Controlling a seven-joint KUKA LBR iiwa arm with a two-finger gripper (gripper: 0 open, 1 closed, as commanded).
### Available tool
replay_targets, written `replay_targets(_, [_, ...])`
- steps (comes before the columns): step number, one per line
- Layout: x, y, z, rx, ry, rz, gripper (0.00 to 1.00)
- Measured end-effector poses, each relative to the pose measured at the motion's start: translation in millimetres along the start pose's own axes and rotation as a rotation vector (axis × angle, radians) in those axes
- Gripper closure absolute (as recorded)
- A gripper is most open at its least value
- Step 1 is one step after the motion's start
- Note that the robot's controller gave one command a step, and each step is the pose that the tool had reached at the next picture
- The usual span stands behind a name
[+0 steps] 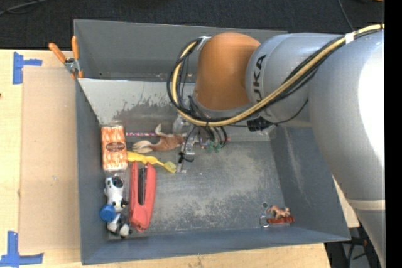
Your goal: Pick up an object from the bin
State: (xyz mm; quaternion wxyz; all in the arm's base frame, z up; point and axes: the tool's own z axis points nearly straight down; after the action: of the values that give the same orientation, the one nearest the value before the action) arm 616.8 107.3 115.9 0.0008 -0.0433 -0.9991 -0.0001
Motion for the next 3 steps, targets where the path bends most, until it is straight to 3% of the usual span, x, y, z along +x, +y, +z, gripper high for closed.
replay_targets(1, [9.2,41.8,7.4,-0.003,-0.004,0.108,0.0])
replay_targets(2, [23.2,66.2,24.6,-0.002,-0.013,-0.026,0.0])
replay_targets(3, [27.6,86.3,41.3,-0.01,-0.022,0.112,1.0])
